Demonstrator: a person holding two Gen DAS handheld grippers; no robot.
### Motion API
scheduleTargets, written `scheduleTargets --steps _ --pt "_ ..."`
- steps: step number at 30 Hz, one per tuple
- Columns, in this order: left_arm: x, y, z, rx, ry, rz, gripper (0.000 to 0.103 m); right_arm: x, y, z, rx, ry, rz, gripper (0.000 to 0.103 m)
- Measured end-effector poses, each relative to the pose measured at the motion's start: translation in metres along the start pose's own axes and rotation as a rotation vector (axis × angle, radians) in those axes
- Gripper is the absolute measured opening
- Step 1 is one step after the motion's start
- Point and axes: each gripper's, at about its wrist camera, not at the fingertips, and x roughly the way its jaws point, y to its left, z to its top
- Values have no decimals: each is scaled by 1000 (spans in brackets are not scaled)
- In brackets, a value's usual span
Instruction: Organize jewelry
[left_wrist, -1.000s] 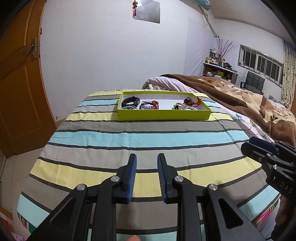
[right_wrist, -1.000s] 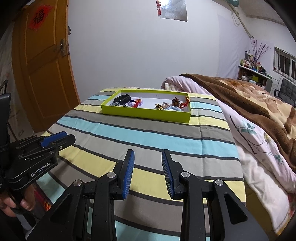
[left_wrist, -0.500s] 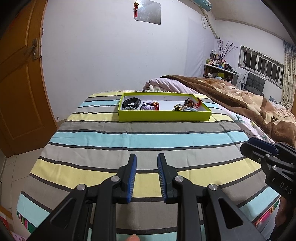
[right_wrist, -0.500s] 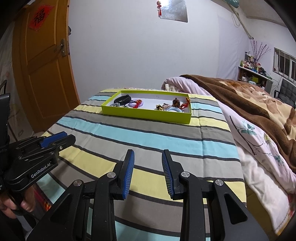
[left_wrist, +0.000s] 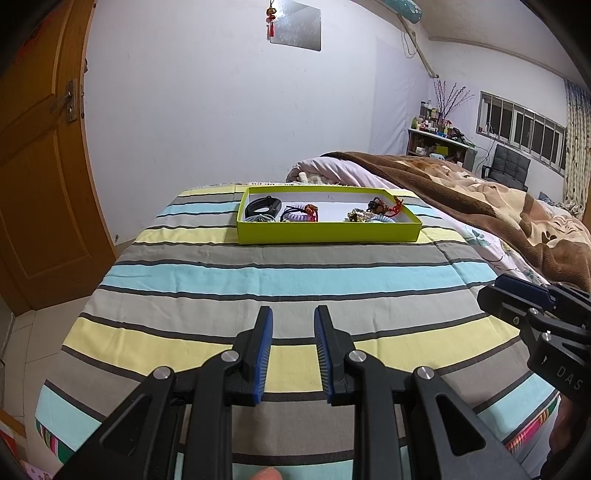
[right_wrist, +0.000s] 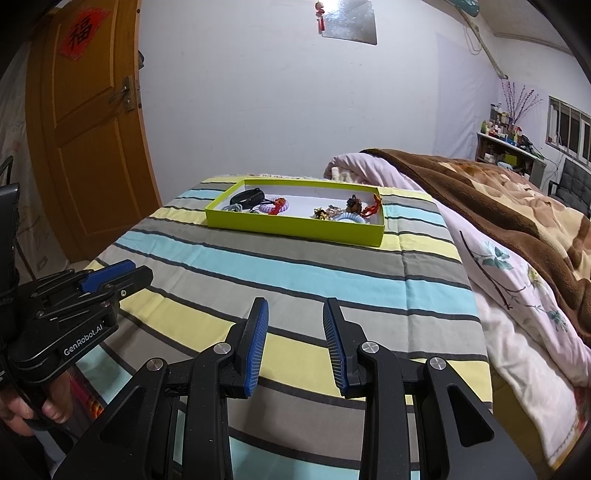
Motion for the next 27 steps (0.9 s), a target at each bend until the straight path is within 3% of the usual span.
scheduleTargets --steps 27 --pt "5 -2 -1 14 15 21 24 1 1 0 -5 4 2 32"
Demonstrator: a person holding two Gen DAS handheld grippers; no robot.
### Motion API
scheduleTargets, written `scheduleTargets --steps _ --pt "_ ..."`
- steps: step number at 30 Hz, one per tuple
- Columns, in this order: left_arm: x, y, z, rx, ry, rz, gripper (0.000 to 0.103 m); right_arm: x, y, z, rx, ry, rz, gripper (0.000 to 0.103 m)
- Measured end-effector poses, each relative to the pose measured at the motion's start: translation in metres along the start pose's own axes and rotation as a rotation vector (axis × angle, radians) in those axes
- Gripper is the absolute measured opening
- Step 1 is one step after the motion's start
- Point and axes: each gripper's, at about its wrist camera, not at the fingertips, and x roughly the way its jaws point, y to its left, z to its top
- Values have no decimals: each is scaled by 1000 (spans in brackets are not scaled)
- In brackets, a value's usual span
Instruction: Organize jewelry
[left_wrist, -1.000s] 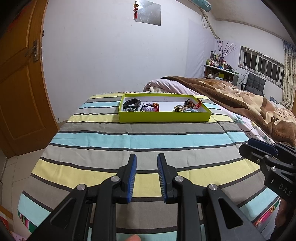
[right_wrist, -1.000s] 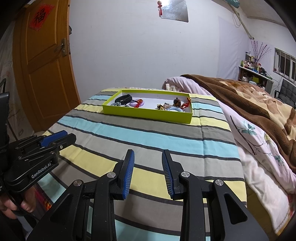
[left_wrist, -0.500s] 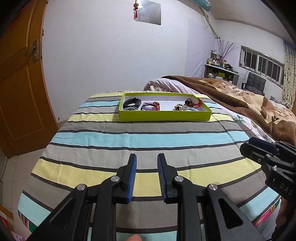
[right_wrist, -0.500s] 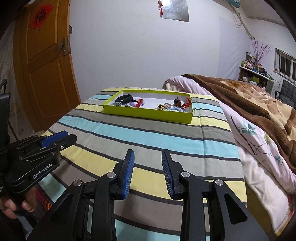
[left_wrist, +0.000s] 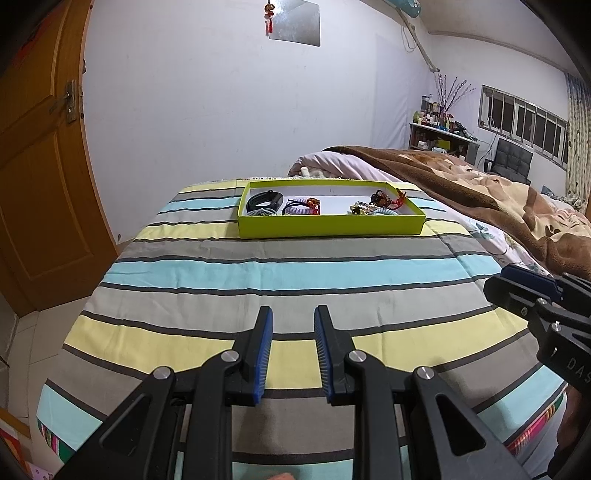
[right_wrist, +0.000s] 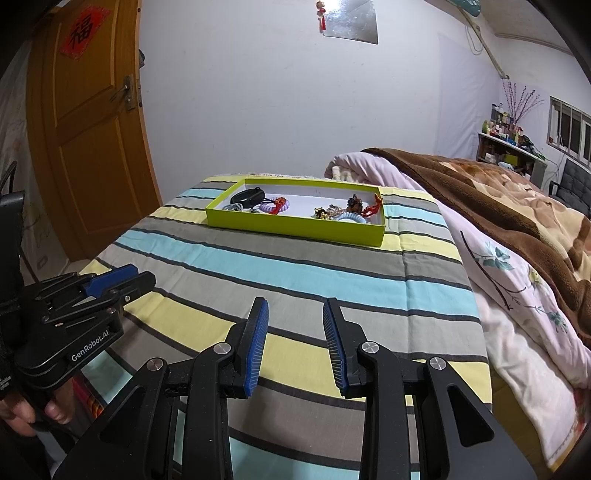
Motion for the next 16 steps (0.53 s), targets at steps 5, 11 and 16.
scheduleTargets --steps 5,11,16 --pt "1 0 -1 -2 1 6 24 0 0 0 -1 0 0 32" --pt "3 0 -2 1 6 -1 24 0 0 0 0 0 -1 32" --pt "3 0 -2 2 5 -7 24 0 0 0 -1 -2 -1 32"
